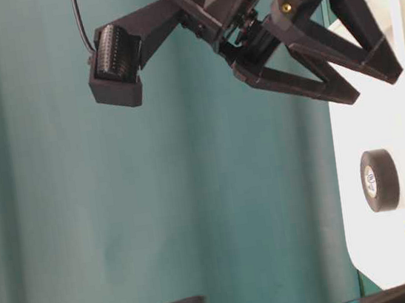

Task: Put the tape alternately from left to right into the white case.
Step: 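Carry the yellow roll into the white tray and release it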

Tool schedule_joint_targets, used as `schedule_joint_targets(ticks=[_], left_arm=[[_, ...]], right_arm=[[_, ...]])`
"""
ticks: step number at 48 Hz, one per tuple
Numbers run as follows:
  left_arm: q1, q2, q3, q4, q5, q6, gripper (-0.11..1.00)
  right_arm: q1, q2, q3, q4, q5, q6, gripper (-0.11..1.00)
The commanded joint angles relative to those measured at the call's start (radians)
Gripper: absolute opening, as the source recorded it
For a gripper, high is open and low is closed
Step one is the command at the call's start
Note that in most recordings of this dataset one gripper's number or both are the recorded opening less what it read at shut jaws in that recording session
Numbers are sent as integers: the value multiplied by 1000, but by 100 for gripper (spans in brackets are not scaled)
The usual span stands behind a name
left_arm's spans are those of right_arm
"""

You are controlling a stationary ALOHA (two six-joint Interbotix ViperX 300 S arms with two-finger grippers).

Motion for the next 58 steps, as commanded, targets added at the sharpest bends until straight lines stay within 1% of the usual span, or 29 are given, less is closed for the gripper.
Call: schedule_joint_targets(ticks=[1, 5, 9, 20, 27, 42, 50, 58], left_arm=[[15, -43, -23, 5, 2, 2, 27], [38, -57, -23, 5, 11, 5, 27], [69, -60, -25, 5, 20, 25, 27], [155, -60, -40, 5, 49, 160, 27], [218, -60, -41, 3, 66, 230, 27], [336, -32, -41, 3, 71, 290, 27], [370, 2, -63, 5, 64, 331, 27], [383, 35, -86, 5, 63, 376, 27]], right_arm=[[2, -17, -9, -2, -9, 0, 66], [3, -17, -8, -2, -8, 0, 66], [3, -17, -8, -2, -8, 0, 66], [3, -15, -8, -2, -8, 0, 66], [5, -17, -8, -2, -8, 2, 66], [5, -17, -8, -2, -8, 2, 66], [5, -15, -8, 0, -9, 0, 66], [5, -11, -8, 0, -8, 2, 66]])
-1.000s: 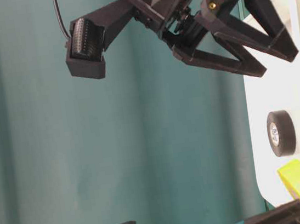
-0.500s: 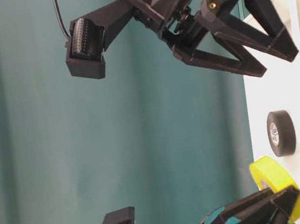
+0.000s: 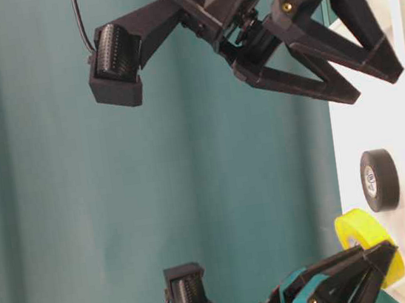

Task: Put the tape alternately from left to right into the white case.
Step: 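Carry the yellow roll into the white tray and release it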

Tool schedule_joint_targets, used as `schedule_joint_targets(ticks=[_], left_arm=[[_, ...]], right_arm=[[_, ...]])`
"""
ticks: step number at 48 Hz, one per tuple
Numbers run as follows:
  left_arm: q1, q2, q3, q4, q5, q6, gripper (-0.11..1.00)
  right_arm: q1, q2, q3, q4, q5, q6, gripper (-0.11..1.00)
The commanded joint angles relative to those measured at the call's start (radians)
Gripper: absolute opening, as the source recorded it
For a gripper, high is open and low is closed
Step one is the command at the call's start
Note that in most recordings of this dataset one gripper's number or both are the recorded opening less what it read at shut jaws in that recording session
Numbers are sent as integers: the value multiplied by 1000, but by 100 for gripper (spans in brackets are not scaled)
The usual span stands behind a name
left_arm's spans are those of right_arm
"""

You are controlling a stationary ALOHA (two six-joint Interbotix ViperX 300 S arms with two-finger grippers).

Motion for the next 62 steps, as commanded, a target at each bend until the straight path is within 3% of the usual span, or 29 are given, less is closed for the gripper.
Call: schedule_joint_targets(ticks=[1, 23, 32, 35, 41, 62], left_arm=[[8, 2, -34, 2, -8, 17, 27], [6, 20, -32, 2, -8, 41, 27], [3, 15, -29, 2, -5, 41, 79], [3, 12, -29, 2, -5, 41, 90], [3, 9, -26, 2, -5, 41, 80], [-31, -37, -6, 0, -5, 40, 81]], right_arm=[[5, -11, -8, 0, -8, 2, 66], [3, -8, -8, -2, -8, 2, 66], [3, -8, -8, -2, -8, 2, 66], [5, -6, -8, -2, -9, 2, 66], [3, -8, -8, 0, -9, 0, 66], [3, -8, -8, 0, -9, 2, 66]])
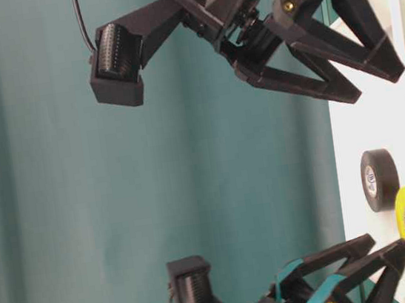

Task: Put the tape alternately from left to right into the white case.
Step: 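Carry the yellow roll into the white tray and release it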

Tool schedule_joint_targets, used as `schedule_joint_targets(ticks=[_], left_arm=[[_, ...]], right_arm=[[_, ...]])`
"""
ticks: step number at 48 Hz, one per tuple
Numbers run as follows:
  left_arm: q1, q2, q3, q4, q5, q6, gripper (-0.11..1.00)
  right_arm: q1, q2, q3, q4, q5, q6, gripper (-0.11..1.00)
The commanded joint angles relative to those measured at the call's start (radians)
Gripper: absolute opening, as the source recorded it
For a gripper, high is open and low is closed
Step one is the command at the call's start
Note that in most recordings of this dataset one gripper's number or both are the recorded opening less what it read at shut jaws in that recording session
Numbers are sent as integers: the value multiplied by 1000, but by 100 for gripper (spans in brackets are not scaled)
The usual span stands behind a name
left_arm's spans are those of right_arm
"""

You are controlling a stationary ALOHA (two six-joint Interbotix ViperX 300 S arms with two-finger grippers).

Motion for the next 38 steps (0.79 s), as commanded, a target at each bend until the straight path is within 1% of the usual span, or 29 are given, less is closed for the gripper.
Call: schedule_joint_targets(ticks=[1, 15, 31, 34, 38], left_arm=[[-23, -43, -5, 0, -3, -3, 81], [-101, -100, 25, 0, -2, -3, 81], [-160, -143, 69, -5, -2, -8, 81], [-167, -144, 74, -5, -2, -17, 81], [-175, -144, 78, -5, -2, -51, 81]], right_arm=[[3, -11, -9, 0, -9, 0, 66], [2, -11, -9, -2, -9, 2, 66], [2, -11, -9, -2, -8, 0, 66], [2, -11, -9, 0, -9, 0, 66], [3, -11, -9, 0, -8, 0, 66]])
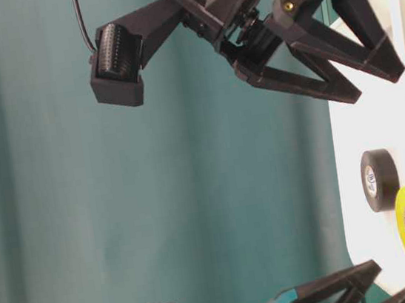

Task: Put the tape alternately from left to right into the white case.
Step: 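Move the right gripper over the white tape roll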

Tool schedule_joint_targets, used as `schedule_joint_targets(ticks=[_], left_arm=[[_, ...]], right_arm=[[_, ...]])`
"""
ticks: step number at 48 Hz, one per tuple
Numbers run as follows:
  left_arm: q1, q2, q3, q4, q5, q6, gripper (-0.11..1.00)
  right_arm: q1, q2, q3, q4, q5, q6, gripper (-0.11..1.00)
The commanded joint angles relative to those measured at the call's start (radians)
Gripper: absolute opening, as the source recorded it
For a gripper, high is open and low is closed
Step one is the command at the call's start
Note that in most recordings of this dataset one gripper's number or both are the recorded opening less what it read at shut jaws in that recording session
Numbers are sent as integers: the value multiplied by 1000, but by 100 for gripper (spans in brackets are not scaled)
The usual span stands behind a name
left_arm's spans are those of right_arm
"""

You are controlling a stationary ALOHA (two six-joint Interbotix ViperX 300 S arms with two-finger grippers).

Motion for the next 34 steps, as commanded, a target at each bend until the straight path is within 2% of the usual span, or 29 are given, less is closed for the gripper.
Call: schedule_joint_targets(ticks=[1, 9, 23, 34], left_arm=[[-11, -20, -6, -3, -3, -28, 81], [-37, -20, 5, -3, -3, -77, 81], [-57, -21, 12, -3, -3, -81, 80], [-57, -17, 11, -3, -3, -81, 80]], right_arm=[[2, -9, -9, -2, -9, 2, 66], [3, -11, -9, 0, -9, 2, 66], [6, -21, 5, 2, 14, 2, 66], [46, -89, 75, 5, 18, 3, 66]])
